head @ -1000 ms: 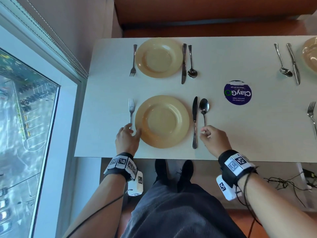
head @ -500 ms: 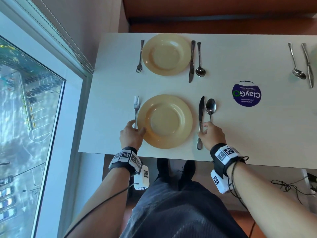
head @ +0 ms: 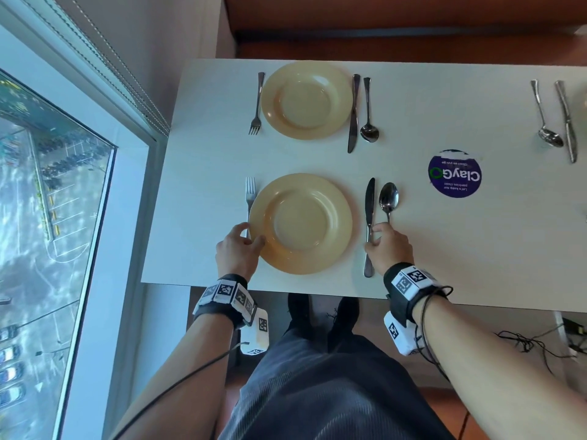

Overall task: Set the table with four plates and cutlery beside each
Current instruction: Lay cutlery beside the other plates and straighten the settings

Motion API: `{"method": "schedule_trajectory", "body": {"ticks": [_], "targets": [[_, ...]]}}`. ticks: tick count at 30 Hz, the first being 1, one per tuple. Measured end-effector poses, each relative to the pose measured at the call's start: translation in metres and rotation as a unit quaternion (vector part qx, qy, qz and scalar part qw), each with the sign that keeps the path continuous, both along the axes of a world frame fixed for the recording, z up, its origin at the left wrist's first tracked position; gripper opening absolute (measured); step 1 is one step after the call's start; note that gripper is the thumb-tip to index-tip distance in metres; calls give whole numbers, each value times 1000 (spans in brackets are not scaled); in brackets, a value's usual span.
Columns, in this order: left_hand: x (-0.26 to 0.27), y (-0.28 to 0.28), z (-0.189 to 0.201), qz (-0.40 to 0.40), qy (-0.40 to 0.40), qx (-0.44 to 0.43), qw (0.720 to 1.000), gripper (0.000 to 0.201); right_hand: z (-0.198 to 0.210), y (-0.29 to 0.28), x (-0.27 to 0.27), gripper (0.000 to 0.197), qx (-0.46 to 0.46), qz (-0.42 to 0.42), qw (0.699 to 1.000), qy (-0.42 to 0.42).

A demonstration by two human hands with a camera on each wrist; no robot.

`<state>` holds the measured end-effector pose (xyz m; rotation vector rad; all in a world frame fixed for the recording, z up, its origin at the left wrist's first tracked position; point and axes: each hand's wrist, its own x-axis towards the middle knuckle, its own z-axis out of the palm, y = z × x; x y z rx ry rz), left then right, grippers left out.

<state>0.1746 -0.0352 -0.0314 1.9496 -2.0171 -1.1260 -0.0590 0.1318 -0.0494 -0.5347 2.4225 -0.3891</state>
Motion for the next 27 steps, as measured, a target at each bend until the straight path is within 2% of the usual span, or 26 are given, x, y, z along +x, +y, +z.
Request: {"method": "schedule_trajectory", "body": {"ticks": [11,16,22,27], "targets": [[-2,-1,3,-6,-3,-7,1000,44,-1,0,1,35,-8,-13,1000,-2],[3,-2,6,-2,1,-16,1000,51,-1,-1,2,34,-12,-10,1000,-9],[39,-5,5,19,-3,-27,999,48,2,-5,4,35,-20,-6,1000,-15],[90,11,1,29,-12,-25,999,37,4,-9,6,36,-30,2,999,-17]]}}
